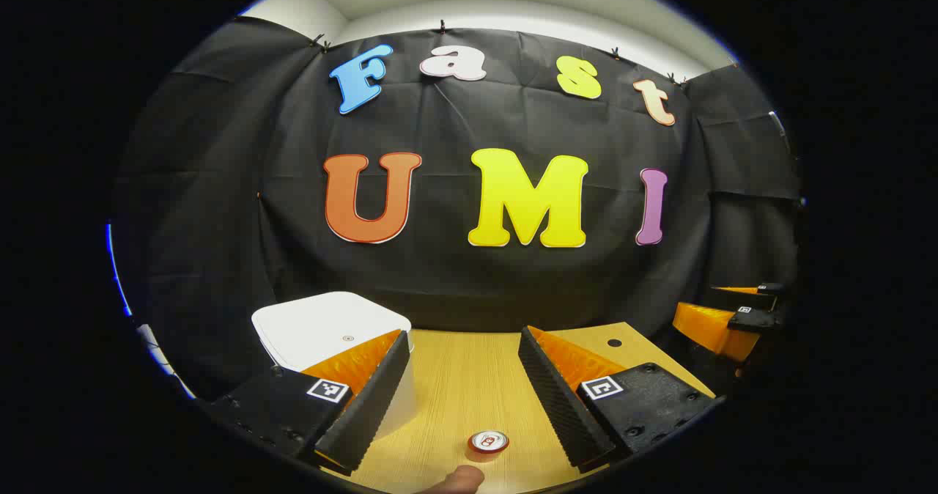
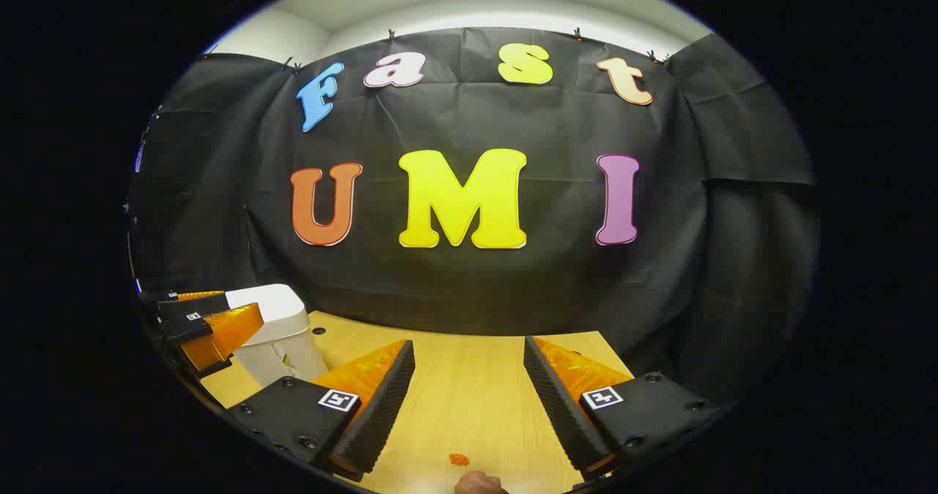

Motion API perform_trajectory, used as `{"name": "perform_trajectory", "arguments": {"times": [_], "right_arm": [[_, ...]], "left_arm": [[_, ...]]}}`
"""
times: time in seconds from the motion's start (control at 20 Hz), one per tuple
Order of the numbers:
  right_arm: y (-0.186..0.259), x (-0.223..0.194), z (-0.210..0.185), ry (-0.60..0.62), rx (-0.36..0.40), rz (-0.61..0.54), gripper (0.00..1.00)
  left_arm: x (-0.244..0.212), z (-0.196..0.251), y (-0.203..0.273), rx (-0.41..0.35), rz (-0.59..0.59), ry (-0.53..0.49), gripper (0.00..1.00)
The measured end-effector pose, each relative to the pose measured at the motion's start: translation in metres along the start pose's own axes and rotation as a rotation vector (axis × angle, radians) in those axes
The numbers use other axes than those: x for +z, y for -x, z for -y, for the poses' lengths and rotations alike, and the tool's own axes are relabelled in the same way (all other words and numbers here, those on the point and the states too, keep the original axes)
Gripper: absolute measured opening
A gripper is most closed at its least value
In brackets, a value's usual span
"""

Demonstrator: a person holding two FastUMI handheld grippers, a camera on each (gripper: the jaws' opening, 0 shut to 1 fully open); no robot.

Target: Press the lid of the desktop garbage bin to open it, pick up the crumpled paper on the desktop and throw it into the bin, then pick up the pop can on the desktop and drop it into the bin, and finally close the garbage bin lid.

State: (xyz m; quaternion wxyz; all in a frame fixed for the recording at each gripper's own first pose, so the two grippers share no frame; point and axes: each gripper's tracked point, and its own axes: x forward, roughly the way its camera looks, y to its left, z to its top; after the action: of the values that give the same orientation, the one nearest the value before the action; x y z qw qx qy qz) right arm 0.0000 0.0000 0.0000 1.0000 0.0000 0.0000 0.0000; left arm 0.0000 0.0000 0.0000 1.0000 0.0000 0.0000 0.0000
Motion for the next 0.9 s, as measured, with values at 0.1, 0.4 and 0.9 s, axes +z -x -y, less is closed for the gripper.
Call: {"name": "perform_trajectory", "arguments": {"times": [0.1, 0.4, 0.9], "right_arm": [[0.002, -0.001, 0.003, 0.008, -0.013, 0.001, 0.95], [0.010, -0.005, 0.008, -0.001, -0.032, -0.007, 0.94], [0.002, -0.007, -0.002, 0.018, -0.035, -0.016, 0.94]], "left_arm": [[-0.002, 0.000, -0.001, -0.006, -0.003, 0.000, 0.99], [-0.003, 0.005, 0.002, -0.025, -0.005, -0.002, 0.99], [-0.003, -0.010, -0.003, -0.014, 0.002, 0.000, 0.98]]}}
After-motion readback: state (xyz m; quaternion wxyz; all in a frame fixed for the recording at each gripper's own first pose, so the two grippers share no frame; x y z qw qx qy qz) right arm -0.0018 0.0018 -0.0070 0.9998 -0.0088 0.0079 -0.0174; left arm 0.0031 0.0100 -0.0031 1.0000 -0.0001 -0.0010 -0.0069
